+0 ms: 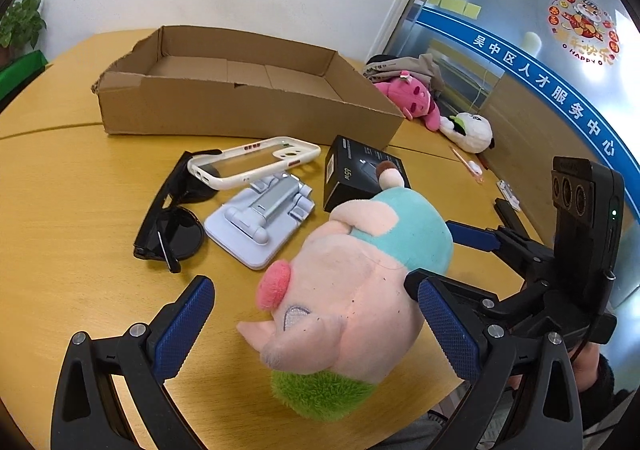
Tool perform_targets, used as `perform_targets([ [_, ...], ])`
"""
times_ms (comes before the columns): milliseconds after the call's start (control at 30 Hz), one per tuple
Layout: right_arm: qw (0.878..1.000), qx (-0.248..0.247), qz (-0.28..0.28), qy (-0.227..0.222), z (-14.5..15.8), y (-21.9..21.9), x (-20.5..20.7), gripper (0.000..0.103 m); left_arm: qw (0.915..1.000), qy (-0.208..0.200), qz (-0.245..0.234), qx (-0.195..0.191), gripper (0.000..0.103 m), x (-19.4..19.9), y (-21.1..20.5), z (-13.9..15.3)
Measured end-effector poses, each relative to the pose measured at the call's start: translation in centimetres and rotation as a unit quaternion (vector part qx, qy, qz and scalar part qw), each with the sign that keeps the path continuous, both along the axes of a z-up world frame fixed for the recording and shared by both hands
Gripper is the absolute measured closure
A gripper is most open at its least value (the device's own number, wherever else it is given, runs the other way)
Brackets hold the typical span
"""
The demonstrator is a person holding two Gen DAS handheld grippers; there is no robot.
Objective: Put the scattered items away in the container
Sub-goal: 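Close the right gripper on the teal-and-pink plush pig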
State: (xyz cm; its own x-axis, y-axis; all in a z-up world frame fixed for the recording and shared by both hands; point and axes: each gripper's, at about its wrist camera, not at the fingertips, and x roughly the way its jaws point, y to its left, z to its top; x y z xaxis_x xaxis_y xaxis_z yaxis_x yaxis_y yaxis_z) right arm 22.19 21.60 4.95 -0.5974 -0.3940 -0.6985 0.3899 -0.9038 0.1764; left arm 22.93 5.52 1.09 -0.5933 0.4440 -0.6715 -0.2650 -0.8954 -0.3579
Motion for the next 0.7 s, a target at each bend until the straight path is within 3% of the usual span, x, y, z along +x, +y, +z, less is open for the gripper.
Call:
perform_targets([
  [200, 1.000, -0.012, 0.003, -0.007, -0.2, 0.3, -0.3, 0.001, 0.9997, -0.014, -0.019, -0.003, 0.000, 0.0, 0.1, -1.2],
  [567, 1.000, -0.023, 0.005, -0.005, 0.2, 2.7, -0.6, 0.001, 0.9956, -0.038, -0.075, 0.043, 0.000, -0.2, -0.1, -2.9],
  [700, 0.996, -0.069, 0.006, -0.050, -1.4, 4.5, -1.5, 0.001, 0.9925, -0.054, -0.095, 0.055, 0.000, -0.4, 0.2, -3.7],
])
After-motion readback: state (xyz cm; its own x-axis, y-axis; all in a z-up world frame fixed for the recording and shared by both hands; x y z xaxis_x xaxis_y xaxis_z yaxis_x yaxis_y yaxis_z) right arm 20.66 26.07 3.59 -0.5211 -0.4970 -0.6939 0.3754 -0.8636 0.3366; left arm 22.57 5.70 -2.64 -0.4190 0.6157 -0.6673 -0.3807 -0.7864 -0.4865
